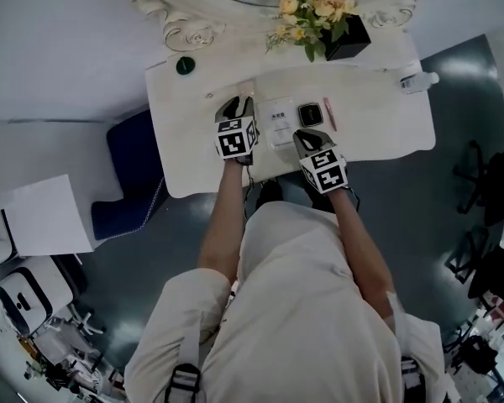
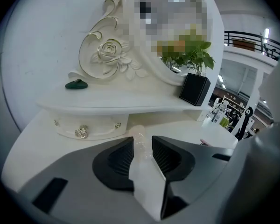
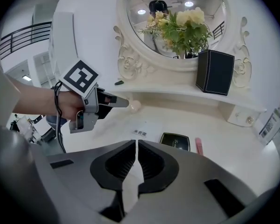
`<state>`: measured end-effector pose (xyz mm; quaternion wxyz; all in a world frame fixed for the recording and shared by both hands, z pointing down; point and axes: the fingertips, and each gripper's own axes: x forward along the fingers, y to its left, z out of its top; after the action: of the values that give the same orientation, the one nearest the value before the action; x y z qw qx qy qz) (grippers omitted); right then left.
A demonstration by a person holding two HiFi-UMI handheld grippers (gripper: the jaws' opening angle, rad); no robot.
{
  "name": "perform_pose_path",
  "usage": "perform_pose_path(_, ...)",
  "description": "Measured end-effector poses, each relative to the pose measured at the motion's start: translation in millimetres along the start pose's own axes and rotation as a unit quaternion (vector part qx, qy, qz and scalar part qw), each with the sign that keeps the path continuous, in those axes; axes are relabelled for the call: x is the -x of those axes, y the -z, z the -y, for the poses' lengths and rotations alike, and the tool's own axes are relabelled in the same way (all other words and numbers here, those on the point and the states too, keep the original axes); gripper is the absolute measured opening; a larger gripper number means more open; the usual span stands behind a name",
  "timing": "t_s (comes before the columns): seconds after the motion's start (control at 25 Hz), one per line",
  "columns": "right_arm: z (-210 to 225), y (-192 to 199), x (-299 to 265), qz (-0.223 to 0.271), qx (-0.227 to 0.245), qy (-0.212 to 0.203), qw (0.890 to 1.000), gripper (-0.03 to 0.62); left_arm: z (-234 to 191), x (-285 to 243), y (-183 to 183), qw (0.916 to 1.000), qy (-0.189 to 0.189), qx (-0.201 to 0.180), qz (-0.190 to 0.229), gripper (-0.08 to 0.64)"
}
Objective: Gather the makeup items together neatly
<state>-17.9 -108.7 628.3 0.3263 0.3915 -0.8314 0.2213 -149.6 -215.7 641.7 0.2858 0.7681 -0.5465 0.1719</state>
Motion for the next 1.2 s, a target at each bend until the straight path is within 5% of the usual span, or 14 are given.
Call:
perform_pose_path(0.64, 42.8, 35.7, 32.9, -0.023, -0.022, 0.051, 0.998, 0.051, -0.8, -49.5, -10.7, 0.9992, -0.028, -0.023, -0.017, 0.301)
perform_pose_path(0.96, 50.8, 46.0, 37.3, -0.028, -0.031, 0.055, 0.998, 0.051, 7.0, -75.6, 1.0, 0.9974, -0.035, -0.046, -0.044, 0.294)
perform_pose_path(1.2, 51.7, 52.7, 38.5, -0.034, -0.031, 0.052, 0.998, 0.051, 12.4, -80.0, 1.4, 0.9959, -0.031, -0.068, -0.051, 0.201)
